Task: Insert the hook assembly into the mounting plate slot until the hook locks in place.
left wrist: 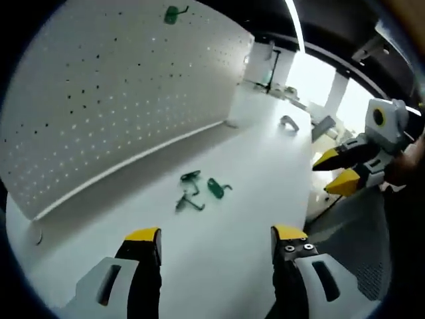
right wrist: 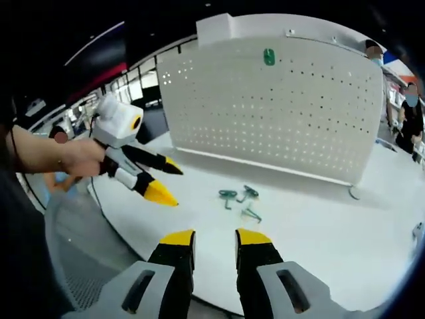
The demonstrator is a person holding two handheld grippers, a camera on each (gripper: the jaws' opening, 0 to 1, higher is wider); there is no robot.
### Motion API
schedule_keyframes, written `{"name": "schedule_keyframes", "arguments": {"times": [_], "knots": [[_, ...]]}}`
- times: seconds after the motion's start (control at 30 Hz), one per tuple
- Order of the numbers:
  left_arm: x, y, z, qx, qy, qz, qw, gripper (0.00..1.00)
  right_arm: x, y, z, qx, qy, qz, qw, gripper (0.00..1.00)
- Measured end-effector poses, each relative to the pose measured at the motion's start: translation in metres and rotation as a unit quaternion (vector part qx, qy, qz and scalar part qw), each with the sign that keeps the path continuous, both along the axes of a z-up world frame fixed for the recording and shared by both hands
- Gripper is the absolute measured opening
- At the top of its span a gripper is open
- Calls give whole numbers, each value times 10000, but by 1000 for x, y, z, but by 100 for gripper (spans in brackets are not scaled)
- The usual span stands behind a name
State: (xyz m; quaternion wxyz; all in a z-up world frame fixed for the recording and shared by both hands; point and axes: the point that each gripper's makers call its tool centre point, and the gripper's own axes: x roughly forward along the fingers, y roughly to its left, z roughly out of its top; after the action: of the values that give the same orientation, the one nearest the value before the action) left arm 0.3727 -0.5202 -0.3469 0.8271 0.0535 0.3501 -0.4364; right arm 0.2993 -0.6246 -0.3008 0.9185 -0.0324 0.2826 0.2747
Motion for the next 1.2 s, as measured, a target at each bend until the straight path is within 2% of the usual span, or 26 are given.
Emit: {"name": "schedule_keyframes", "arguments": {"times": [0.13,0.47,0.53,0.7,0.97,1.1,1.2], "knots": [[6,-10,-12,19,99,-205,9997,67,2,0,-9,97,212,-25,9997,21],[33,-27,-37,25,258,-362,9990,66,9,-8,-17,-7,279,-94,9996,21],[38,-29,-39,-1,299,-328,9990,66,8,-10,-20,-169,264,-1,9995,21],[41,-35,-45,3,259,-376,9990,60,9,-14,-22,-152,335,-37,9993,21],[49,-43,-50,-49,293,-355,9989,56,7,-23,-28,-131,441,-188,9988,21],[56,-43,-50,39,119,-370,9992,54,4,-23,-30,-124,482,-213,9985,21],[59,-43,-52,1,158,-341,9993,50,3,-23,-32,-110,526,-242,9983,21]]}}
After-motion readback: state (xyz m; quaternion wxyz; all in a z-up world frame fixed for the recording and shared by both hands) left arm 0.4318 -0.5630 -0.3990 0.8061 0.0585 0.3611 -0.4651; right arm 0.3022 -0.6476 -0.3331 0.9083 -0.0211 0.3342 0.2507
